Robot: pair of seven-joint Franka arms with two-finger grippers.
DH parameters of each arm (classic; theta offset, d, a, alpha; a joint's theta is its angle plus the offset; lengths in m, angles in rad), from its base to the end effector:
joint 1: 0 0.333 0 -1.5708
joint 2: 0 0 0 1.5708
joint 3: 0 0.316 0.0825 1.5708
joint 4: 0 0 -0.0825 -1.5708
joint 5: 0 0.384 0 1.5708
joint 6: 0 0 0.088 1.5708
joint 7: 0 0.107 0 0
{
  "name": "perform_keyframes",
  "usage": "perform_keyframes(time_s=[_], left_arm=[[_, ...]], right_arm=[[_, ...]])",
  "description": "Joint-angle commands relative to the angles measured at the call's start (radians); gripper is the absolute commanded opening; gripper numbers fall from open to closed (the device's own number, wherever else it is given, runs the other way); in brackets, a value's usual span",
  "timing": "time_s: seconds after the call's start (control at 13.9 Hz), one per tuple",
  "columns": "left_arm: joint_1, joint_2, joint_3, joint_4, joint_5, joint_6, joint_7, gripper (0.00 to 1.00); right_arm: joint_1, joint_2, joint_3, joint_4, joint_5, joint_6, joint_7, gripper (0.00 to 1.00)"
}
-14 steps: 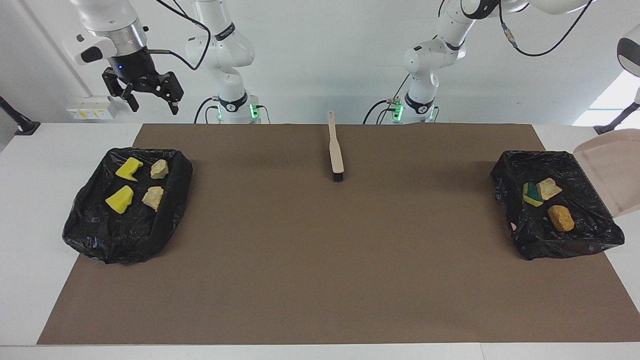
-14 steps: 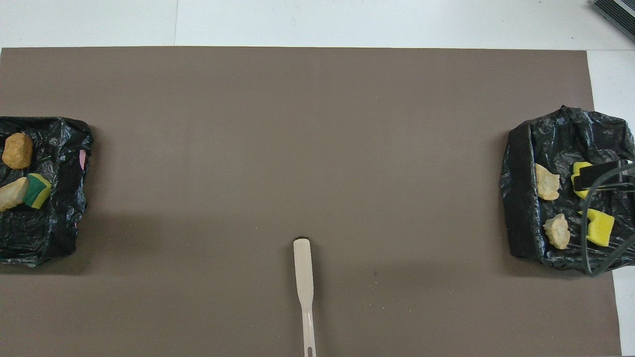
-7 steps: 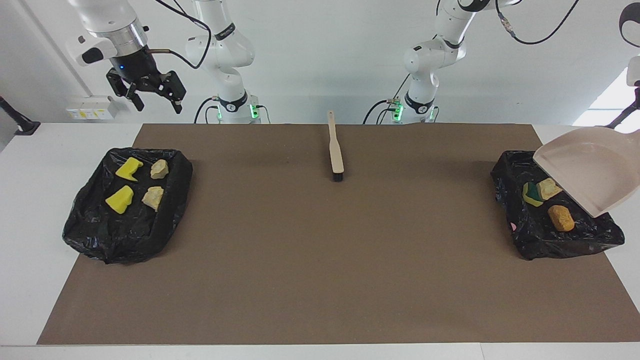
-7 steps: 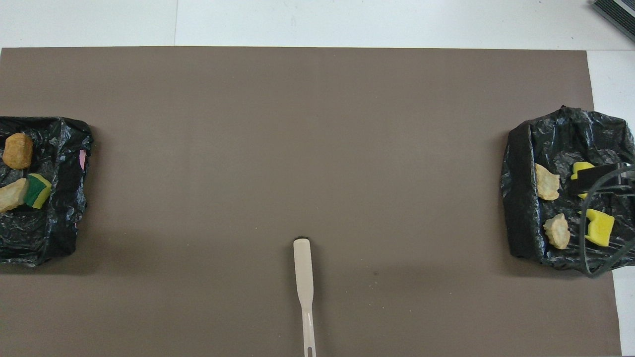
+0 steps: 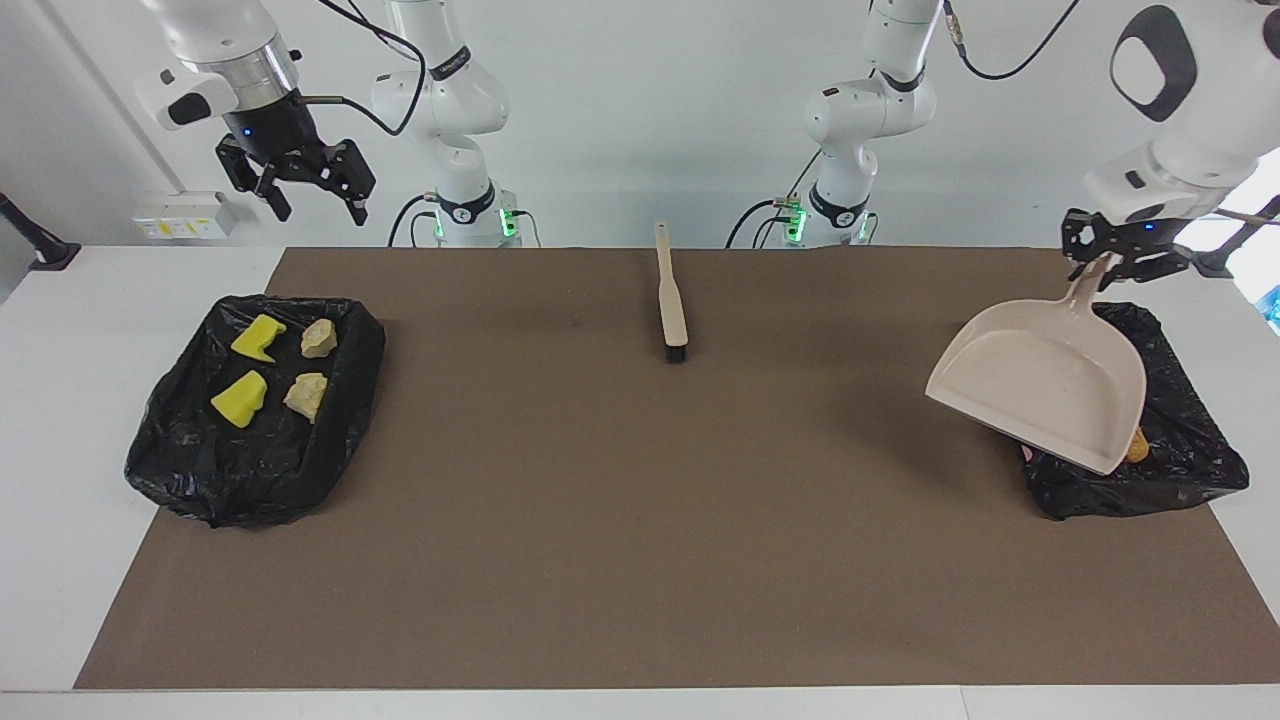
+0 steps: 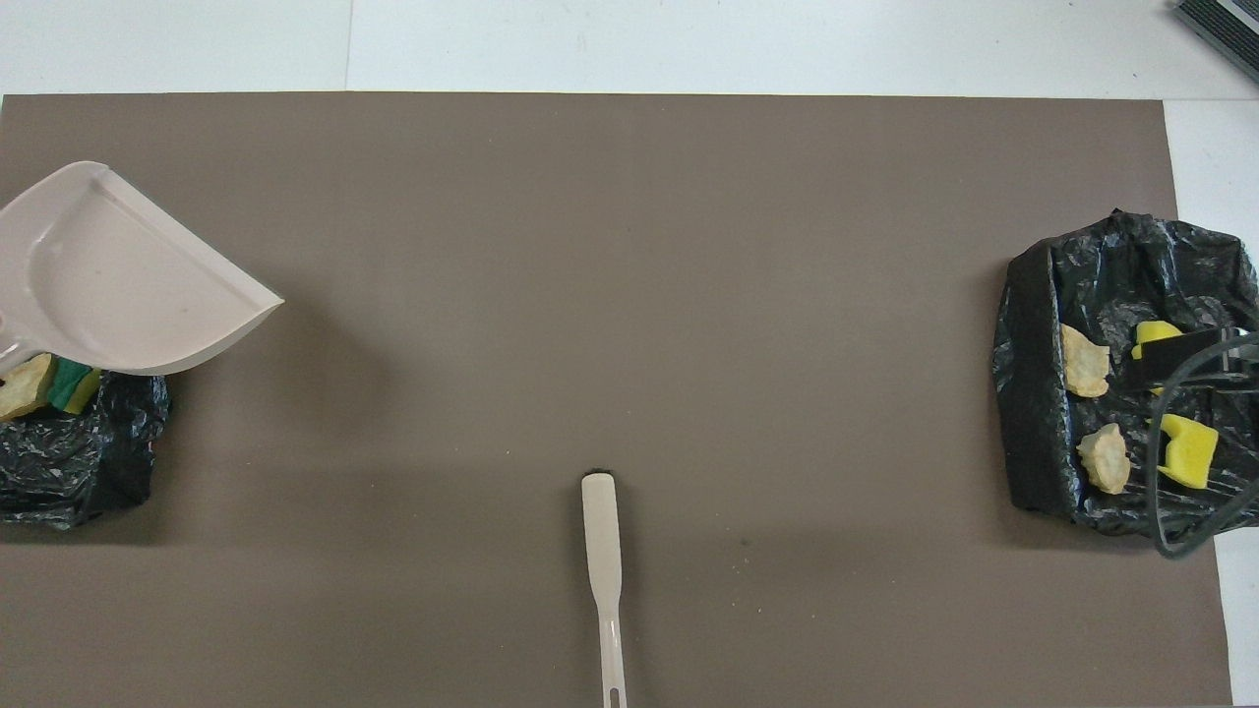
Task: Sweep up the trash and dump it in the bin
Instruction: 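Lift the emptied dustpan out of the bag with the left gripper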
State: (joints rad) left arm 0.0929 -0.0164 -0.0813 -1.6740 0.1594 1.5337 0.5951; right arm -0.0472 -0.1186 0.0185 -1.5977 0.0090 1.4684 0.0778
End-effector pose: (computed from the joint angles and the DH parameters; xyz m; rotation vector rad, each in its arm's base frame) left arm 0.5410 0.0234 0.5835 -2.8857 0.8727 0.2512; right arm 0.5061 -0.0128 0.6659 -3.1307 0.1657 0.0171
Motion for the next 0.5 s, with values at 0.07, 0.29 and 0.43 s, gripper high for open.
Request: perform_keyframes(time_s=[0.07,0.29,0.43], left_arm=[[-0.183,-0.076,0.020,-0.189,-0.073,0.178,-0.343,0.00],[-0.316,-0.068,0.020,-0.272,-0.118,0.294,-0.628,0.00],[-0.389,-0.021,0.020,-0.279,-0.162,0.438,-0.704,0.00]], right_arm=[[-0.008,-0.018,0.006,-0.019,0.016,0.001,0.014,1.00],[-0.008,-0.018,0.006,-0.019,0.016,0.001,0.014,1.00],[-0.008,-0.018,0.006,-0.019,0.016,0.001,0.014,1.00]])
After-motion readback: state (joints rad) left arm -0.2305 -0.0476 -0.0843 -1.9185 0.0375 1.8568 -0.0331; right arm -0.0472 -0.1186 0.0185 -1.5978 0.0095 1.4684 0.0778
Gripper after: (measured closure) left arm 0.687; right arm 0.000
